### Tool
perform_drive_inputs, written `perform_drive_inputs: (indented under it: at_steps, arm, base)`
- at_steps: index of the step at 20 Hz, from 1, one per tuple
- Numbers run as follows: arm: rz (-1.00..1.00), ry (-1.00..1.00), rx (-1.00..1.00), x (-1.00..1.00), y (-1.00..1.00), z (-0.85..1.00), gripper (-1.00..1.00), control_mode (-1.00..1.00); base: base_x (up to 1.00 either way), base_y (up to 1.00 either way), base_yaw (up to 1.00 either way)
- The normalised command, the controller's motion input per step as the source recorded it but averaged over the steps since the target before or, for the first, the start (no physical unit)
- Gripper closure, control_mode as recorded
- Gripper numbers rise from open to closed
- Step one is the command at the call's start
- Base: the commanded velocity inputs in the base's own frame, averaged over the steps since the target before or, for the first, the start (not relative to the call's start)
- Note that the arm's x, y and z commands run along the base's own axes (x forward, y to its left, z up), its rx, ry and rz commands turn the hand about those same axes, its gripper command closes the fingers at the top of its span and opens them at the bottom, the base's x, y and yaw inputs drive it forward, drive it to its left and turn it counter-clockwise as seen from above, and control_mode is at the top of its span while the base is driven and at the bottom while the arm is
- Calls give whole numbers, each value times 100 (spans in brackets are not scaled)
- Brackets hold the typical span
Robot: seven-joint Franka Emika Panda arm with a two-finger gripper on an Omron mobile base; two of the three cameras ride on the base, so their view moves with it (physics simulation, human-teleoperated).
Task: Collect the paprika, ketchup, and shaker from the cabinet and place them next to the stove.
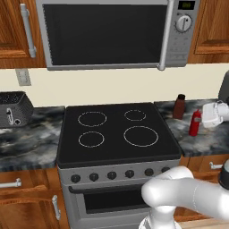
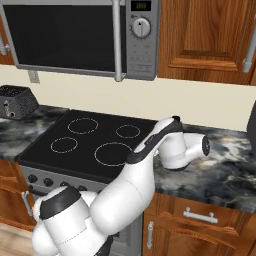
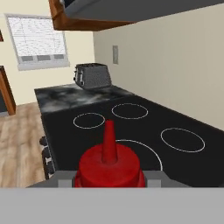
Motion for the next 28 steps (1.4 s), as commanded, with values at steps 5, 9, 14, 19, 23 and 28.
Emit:
perform_drive_inputs:
  at_steps: [5,9,14,19,23,28]
  arm:
    - [3,-5,0,28,-8,-34,100,-100]
    - [3,-2,0,32,-9,-30,100,-100]
    - [3,-1,0,32,-15,-30,100,-100]
    - [1,0,-1,20,-22,-29,100,-100]
    - [3,0,0,19,-18,-20,100,-100]
    - [3,0,0,18,-14,-19,100,-100]
  base:
    - [0,0,0]
    - [0,0,0]
    - [0,0,0]
    - [0,0,0]
    - [0,0,0]
    - [0,0,0]
